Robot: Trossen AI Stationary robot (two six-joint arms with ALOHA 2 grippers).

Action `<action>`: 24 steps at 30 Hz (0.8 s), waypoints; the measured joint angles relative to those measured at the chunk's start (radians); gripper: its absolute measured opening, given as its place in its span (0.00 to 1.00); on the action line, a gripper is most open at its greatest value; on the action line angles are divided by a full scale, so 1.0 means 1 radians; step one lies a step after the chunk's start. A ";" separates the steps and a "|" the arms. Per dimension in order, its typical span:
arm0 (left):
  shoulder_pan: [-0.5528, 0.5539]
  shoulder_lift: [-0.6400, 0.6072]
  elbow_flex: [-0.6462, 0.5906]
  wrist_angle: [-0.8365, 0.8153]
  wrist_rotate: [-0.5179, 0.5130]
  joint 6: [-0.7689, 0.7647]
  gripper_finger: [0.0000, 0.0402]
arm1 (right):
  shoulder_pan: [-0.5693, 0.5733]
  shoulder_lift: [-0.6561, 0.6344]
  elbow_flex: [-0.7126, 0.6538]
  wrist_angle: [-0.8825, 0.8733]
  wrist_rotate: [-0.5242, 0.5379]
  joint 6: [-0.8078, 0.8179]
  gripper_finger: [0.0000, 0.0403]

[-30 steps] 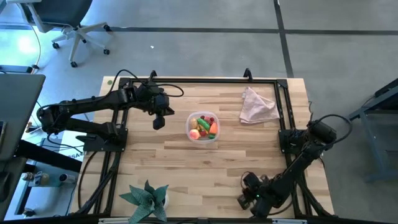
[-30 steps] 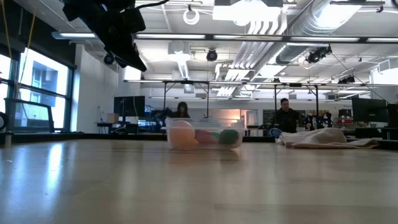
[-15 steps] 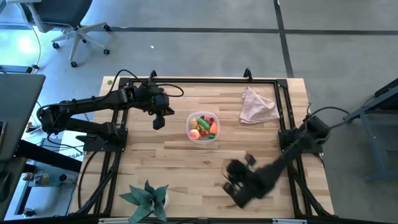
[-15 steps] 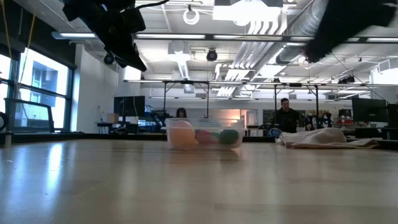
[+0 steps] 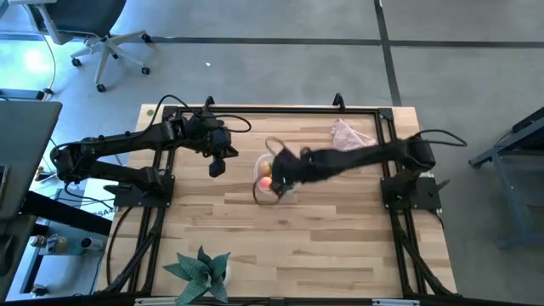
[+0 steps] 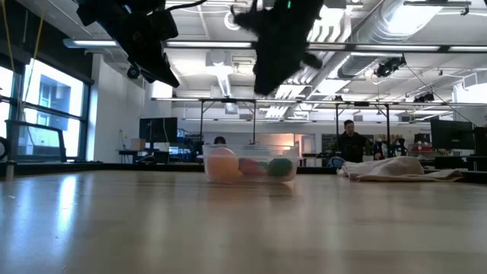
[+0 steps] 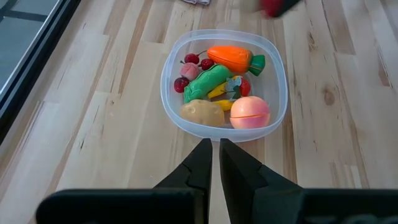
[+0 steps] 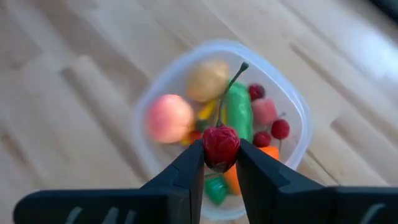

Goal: Pick and placing Produce into tupperware
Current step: Put the red cherry into the transparent bin

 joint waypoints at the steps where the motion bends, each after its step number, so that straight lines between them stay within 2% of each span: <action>1: 0.000 0.000 0.000 0.000 0.000 0.000 0.05 | -0.032 0.000 -0.026 0.023 -0.034 0.002 0.18; 5: 0.000 0.000 0.000 0.000 0.000 0.000 0.05 | -0.127 0.000 -0.126 0.113 -0.119 0.005 0.18; 10: 0.000 0.000 0.000 0.000 0.000 0.000 0.05 | -0.183 0.000 -0.252 0.247 -0.180 0.002 0.18; 16: 0.000 0.000 0.000 0.000 0.000 0.000 0.05 | -0.199 0.000 -0.351 0.403 -0.228 -0.014 0.18; 24: 0.000 0.000 0.000 0.000 0.000 0.000 0.05 | -0.199 0.001 -0.384 0.456 -0.229 -0.026 0.18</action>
